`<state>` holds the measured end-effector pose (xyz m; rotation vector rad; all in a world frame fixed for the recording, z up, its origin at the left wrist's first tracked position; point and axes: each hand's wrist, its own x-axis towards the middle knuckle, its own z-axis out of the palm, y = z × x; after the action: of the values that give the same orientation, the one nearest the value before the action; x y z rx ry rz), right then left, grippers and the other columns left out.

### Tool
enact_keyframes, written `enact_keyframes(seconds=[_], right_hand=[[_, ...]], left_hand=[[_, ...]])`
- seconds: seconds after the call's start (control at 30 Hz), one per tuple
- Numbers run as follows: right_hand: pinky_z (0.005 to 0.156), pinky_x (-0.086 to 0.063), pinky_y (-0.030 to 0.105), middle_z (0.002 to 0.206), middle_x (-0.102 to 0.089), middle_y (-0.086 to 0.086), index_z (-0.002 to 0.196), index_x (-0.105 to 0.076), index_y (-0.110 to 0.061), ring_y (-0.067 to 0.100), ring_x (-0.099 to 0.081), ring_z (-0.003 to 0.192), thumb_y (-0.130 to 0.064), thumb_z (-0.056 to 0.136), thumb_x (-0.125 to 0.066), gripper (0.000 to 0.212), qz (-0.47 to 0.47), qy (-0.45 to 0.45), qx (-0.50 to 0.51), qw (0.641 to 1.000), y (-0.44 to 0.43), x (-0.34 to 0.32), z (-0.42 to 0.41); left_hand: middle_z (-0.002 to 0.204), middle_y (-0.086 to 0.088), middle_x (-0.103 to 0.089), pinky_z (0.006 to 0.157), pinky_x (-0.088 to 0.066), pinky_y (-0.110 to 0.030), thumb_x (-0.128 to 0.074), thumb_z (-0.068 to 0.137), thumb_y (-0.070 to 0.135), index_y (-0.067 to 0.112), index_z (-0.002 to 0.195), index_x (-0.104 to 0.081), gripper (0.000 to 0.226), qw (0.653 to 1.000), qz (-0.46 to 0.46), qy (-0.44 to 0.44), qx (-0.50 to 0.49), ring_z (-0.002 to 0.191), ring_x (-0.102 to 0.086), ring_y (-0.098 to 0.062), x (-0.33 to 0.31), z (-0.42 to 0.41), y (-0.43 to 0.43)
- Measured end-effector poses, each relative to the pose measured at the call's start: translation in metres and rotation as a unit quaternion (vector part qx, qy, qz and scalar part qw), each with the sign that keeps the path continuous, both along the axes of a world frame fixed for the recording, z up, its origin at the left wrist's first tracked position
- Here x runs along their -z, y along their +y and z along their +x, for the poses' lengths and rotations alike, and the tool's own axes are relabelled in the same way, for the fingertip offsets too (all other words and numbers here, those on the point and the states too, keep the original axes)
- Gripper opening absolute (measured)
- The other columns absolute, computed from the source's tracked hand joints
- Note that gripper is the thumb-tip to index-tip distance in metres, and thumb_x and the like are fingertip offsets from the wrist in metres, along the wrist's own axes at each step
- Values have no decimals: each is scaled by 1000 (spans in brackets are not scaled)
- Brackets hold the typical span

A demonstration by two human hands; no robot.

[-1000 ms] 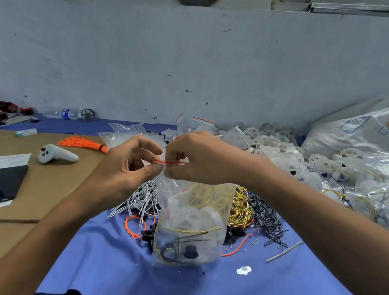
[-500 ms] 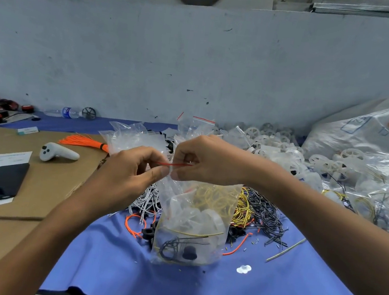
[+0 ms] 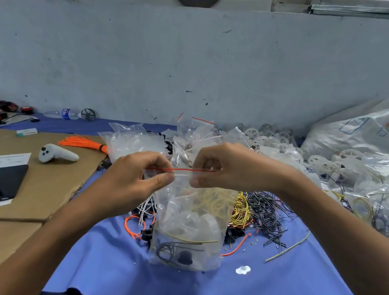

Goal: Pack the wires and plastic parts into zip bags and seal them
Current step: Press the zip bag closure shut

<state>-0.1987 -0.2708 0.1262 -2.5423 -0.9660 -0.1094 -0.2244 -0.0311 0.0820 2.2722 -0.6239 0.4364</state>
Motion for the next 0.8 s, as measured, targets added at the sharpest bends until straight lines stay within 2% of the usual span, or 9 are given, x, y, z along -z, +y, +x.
enact_keyframes(seconds=[0.1,0.23,0.33,0.43,0.5,0.6,0.67,0.73,0.8], right_hand=[[57,-38,12,67,-60,-28,82,-65,-31,-5,-53,60,-48,85,-71,18,12,32,32,999,-29,4,-2],[62,-47,25,70,-67,-10,85,-70,-25,5,-58,64,-32,89,-72,8,126,101,33,986,-53,15,-6],[63,-48,22,73,-68,-12,87,-71,-27,1,-60,66,-34,89,-71,8,115,78,51,989,-58,22,-9],[62,-47,18,74,-66,-17,88,-69,-28,-2,-57,66,-33,91,-69,7,106,53,68,991,-58,26,-11],[60,-42,15,69,-61,-22,83,-63,-31,-2,-52,62,-32,94,-65,11,103,22,68,992,-56,27,-15],[58,-39,16,64,-56,-17,78,-52,-37,1,-47,59,-32,97,-60,21,87,-30,67,993,-49,24,-21],[57,-37,18,64,-54,-13,77,-48,-38,3,-46,59,-32,97,-59,24,77,-50,64,994,-42,21,-24],[56,-36,18,65,-54,-12,80,-48,-37,3,-47,60,-31,98,-58,21,69,-58,59,994,-37,16,-27],[56,-36,18,65,-54,-12,84,-50,-35,1,-47,61,-30,98,-59,17,68,-67,50,994,-34,13,-30]], left_hand=[[82,19,-71,69,-46,-14,-73,89,24,30,87,-68,8,999,-33,30,1,74,-64,1,1,1,6],[83,8,-73,75,-52,-29,-73,90,24,26,89,-70,4,998,-45,51,3,79,-67,-12,1,1,9],[84,10,-73,75,-51,-28,-72,89,27,27,90,-70,3,997,-48,53,9,78,-66,-6,1,0,8],[85,8,-73,80,-53,-36,-72,89,26,26,91,-70,3,998,-37,59,0,81,-67,-10,-1,-2,7],[86,10,-71,84,-52,-39,-73,90,24,26,91,-70,4,999,6,28,-20,87,-66,-10,-3,-3,5],[96,20,-65,89,-45,-25,-74,89,33,28,101,-69,14,995,81,-53,-24,93,-56,2,-11,-7,-8],[104,18,-64,91,-40,-19,-71,89,46,29,114,-67,30,990,112,-82,-8,97,-53,0,-16,-9,-25],[112,13,-63,96,-41,-31,-68,89,51,30,121,-65,38,987,130,-90,0,105,-53,-7,-20,-9,-43],[111,11,-64,96,-42,-37,-66,90,49,28,117,-67,34,987,136,-80,10,105,-54,-10,-24,-7,-58]])
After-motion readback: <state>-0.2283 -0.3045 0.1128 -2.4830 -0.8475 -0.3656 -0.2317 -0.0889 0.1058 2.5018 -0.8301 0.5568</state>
